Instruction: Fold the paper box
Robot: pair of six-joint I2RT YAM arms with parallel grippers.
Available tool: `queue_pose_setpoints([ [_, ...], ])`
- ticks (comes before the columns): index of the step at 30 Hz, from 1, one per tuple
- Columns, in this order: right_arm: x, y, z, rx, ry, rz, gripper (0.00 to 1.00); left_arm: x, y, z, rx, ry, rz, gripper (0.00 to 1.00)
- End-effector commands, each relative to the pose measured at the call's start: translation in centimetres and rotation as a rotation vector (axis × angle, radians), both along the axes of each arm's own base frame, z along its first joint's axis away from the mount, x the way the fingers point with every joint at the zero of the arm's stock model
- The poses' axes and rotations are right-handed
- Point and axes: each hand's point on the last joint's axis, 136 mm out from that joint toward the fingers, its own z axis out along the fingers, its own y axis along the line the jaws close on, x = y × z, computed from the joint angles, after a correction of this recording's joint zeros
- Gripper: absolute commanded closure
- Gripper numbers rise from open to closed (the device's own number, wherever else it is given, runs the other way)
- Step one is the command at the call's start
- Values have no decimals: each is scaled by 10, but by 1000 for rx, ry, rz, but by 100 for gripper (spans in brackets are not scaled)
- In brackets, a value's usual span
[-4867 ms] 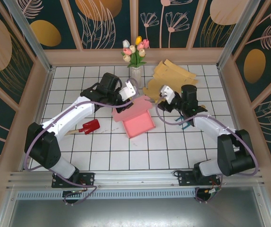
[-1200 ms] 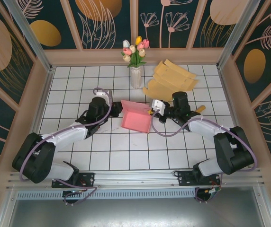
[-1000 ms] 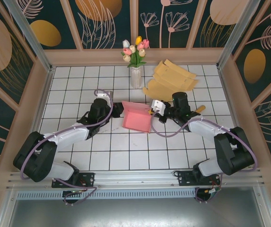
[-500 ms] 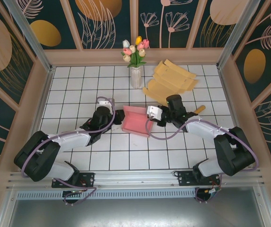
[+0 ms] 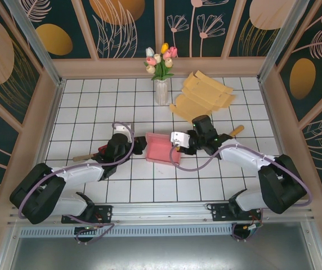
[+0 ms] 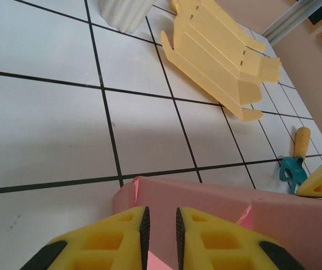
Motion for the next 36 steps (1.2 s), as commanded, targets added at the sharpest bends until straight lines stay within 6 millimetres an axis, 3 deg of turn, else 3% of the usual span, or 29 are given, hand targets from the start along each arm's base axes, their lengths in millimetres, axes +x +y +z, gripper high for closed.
queue_pose_setpoints([
  [1, -3, 1, 15, -30, -34, 16, 62, -3, -2, 4, -33, -15, -5, 78],
  [10, -13, -7, 12, -122, -75, 24, 62, -9, -4, 3, -49, -9, -14, 78],
  [18, -15, -7, -3, -187, -83, 27, 70, -14, 18, 18, -31, -50, 53, 79],
  [26, -18, -7, -4, -193, -81, 33, 70, -2, 51, 1, 154, -55, 189, 74],
  [31, -19, -5, -4, -186, -81, 40, 71, 0, 23, -11, 112, 1, 77, 78],
  [36, -20, -4, -5, -184, -76, 46, 71, -2, -6, -7, 34, 17, -17, 81],
])
